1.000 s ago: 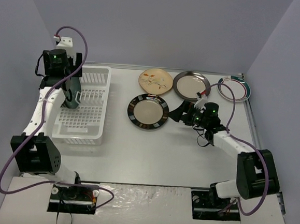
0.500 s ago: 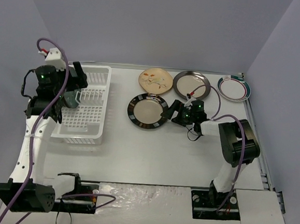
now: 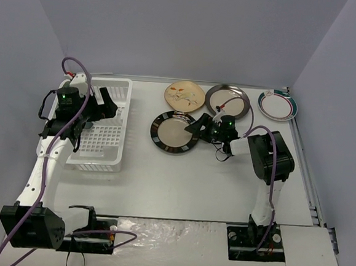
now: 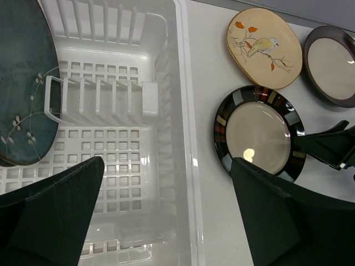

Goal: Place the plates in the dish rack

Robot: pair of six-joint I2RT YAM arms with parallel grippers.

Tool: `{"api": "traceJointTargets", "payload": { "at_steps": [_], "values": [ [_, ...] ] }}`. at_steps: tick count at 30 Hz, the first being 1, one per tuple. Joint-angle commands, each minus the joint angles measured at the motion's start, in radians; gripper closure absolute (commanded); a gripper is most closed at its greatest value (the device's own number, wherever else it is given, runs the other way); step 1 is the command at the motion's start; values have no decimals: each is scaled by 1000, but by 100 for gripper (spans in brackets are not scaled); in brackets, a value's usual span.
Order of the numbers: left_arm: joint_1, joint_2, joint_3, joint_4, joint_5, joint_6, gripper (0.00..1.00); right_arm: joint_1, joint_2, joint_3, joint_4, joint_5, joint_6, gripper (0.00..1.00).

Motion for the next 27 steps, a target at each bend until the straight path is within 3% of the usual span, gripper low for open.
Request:
{"api": "traceJointTargets", "payload": {
  "at_steps": [1, 5, 7, 10, 15, 27],
  "values": [
    [-3, -14, 35, 81, 61, -33, 3, 19, 65, 10, -155, 48, -13, 34],
    [-6, -13, 32, 88, 70, -35, 3, 19, 64, 8, -165, 60, -16, 58],
    [-6, -13, 29, 95, 76, -41, 3, 17, 59, 5, -165, 66, -18, 77],
    [-8, -8, 25, 105, 94, -52, 3, 16, 35, -11, -146, 70, -12, 98],
    [-17, 18, 24, 120, 120, -81, 3, -14, -21, -25, -124, 13, 24, 100],
    [-225, 78, 41, 152, 176, -183, 3, -87, -299, -194, 229, -186, 333, 100]
  ]
}}
